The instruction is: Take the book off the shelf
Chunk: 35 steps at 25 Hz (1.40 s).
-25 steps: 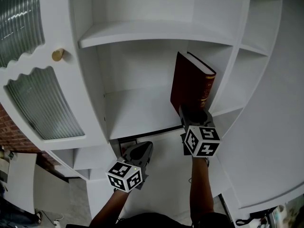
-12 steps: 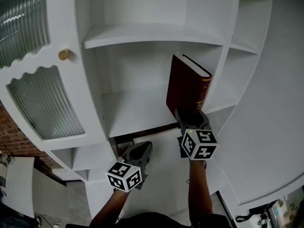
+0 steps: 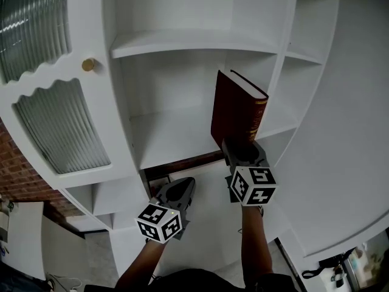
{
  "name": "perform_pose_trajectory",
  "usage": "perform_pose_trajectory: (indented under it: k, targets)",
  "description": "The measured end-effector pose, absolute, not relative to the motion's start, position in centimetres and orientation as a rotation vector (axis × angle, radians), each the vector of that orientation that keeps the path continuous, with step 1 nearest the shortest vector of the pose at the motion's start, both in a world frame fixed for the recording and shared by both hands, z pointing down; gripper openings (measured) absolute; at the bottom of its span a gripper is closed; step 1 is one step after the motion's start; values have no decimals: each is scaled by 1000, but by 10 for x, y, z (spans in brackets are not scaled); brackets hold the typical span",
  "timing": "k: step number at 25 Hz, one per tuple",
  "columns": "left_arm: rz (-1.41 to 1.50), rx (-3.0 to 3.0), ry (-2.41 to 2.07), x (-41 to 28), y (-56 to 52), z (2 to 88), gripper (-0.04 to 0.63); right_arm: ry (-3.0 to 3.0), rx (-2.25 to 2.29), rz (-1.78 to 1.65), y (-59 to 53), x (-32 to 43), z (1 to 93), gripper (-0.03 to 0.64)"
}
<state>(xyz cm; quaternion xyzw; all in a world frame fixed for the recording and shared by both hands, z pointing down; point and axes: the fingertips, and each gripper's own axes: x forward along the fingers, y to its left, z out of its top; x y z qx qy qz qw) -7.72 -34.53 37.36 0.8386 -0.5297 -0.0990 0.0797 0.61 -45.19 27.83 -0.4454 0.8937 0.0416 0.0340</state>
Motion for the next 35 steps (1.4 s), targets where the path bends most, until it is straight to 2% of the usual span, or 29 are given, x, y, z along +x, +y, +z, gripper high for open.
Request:
perform_pose_trajectory:
  k: [35]
  targets:
    - [-265, 2600, -1422, -37, -296, 372, 17, 2721, -1471, 49, -370, 46, 316, 235]
